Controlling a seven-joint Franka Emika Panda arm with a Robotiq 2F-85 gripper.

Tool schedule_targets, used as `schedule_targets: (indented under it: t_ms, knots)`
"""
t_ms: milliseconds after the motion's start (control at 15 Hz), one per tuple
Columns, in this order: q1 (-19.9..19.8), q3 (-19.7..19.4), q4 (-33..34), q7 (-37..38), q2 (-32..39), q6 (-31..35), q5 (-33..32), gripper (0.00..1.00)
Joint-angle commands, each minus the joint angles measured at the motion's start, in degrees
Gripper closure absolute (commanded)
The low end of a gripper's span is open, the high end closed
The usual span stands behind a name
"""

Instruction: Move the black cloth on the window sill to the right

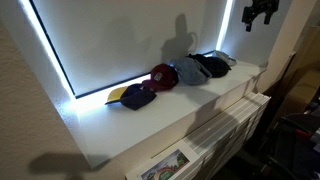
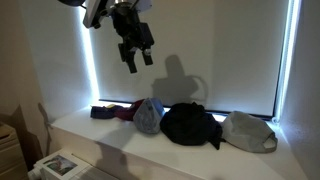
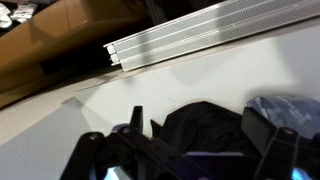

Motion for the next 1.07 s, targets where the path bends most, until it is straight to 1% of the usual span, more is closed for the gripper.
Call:
schedule_targets:
  t_ms: [0,200,333,400,467,533,600,667,800,867,933,1000]
  knots:
    - [-4.06,-3.84,5.41,2.32,7.79,5.95,3.76,0.0]
    - [-6.8,-7.66,9.0,3.04,12.95,10.65,9.13,0.0]
    - [-8.0,-9.35,11.59,3.84,16.01,12.23,14.43,0.0]
    - [-8.35,-9.85,13.0,3.97,17.2,11.69,17.99,0.0]
    - [-8.63,-9.98,14.49,0.65,18.13,9.59,24.3,0.0]
    - [-8.83,-9.58,14.61,-5.03,17.33,7.86,29.45,0.0]
    - [-9.18,-9.41,16.66,-11.4,19.11,6.36,30.79,0.0]
    - [-9.33,-9.37,17.4,-15.17,19.51,5.52,31.8,0.0]
    - [-9.61,-9.66,19.72,-20.82,21.1,1.66,30.13,0.0]
    - [-9.58,-9.88,21.07,-21.55,21.98,-0.69,27.46,0.0]
    - [-9.54,-10.19,22.33,-19.61,23.19,-1.28,25.19,0.0]
    - [-9.3,-10.64,22.81,-13.29,24.11,1.0,23.96,0.0]
